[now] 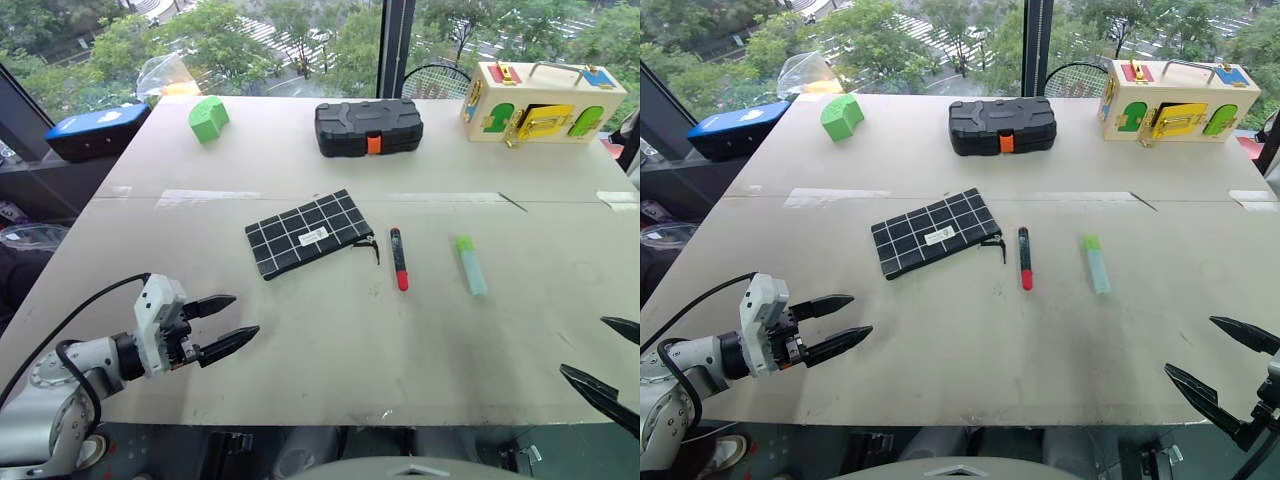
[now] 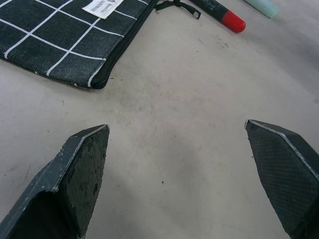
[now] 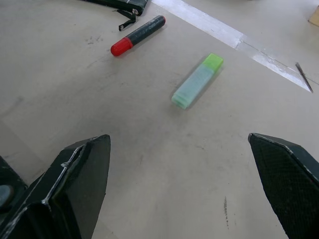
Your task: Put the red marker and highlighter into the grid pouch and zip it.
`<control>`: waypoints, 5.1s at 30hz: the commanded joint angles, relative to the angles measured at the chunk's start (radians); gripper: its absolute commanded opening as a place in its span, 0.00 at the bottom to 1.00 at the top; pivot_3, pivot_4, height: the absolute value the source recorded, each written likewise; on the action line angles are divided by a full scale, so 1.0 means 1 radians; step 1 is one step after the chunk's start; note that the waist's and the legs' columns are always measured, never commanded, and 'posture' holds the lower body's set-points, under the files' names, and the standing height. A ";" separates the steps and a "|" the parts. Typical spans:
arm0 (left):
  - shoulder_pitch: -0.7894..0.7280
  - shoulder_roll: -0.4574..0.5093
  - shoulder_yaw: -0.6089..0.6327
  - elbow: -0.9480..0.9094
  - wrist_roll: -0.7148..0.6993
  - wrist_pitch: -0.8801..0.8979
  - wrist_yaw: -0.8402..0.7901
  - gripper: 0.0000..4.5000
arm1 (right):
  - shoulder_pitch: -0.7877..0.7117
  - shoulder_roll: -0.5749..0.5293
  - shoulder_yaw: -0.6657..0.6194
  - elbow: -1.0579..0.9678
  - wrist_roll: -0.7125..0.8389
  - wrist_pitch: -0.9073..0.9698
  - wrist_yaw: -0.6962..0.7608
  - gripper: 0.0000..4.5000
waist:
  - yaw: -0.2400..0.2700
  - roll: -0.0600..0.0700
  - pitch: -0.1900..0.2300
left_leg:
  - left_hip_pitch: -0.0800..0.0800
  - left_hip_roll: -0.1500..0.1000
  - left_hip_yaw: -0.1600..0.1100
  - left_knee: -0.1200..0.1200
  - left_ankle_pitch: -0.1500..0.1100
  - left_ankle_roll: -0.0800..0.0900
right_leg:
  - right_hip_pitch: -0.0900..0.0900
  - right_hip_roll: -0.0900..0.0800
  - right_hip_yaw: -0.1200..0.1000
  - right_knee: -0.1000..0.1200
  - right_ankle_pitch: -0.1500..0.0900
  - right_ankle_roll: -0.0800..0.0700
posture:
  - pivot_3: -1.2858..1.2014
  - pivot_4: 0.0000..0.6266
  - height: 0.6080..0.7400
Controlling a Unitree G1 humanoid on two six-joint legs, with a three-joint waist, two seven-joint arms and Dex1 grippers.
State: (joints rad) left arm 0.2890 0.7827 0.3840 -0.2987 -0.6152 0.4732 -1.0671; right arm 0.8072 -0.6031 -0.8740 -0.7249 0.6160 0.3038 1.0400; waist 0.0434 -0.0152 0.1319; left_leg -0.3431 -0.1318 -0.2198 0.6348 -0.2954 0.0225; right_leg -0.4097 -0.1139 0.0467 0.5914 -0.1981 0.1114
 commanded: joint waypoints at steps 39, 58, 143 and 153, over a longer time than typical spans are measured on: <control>-0.636 0.014 -0.418 0.984 0.875 -1.457 0.397 0.98 | -0.045 0.036 0.271 -0.219 0.104 -0.034 -0.155 1.00 | 0.017 -0.008 -0.006 | 0.002 0.002 0.002 0.003 0.001 -0.004 | 0.000 0.004 0.001 0.001 0.001 -0.001 | 0.52 0.24 1.00; -0.740 -0.067 -0.551 1.045 0.925 -1.374 0.489 0.03 | -0.054 0.053 0.374 -0.230 0.049 -0.079 -0.195 1.00 | 0.025 0.006 -0.011 | 0.017 0.002 0.002 0.003 -0.003 0.001 | 0.014 0.004 0.002 0.001 -0.002 0.004 | 0.52 0.24 1.00; -0.644 -0.178 -0.533 0.227 0.631 -0.830 0.232 0.00 | -1.372 0.367 0.688 0.199 0.113 1.233 -0.772 0.01 | -0.052 -0.003 -0.008 | -0.001 0.003 -0.004 0.006 0.000 -0.006 | -0.003 0.005 -0.004 0.002 0.004 -0.005 | 0.52 0.24 1.00; -0.691 -0.203 -0.549 0.234 0.642 -0.778 0.243 0.00 | -1.406 0.420 0.751 0.214 0.130 1.246 -0.755 0.01 | -0.055 -0.003 -0.008 | -0.001 0.003 -0.004 0.006 0.000 -0.006 | -0.003 0.005 -0.004 0.002 0.004 -0.005 | 0.52 0.24 1.00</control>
State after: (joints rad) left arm -0.3854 0.5858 -0.1619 -0.0285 0.0356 -0.3081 -0.8317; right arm -0.5776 -0.1952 -0.1439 -0.4921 0.7153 1.5528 0.2660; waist -0.0118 -0.0182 0.1236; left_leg -0.3444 -0.1289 -0.2235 0.6412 -0.2957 0.0168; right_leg -0.4126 -0.1087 0.0427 0.5931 -0.1937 0.1061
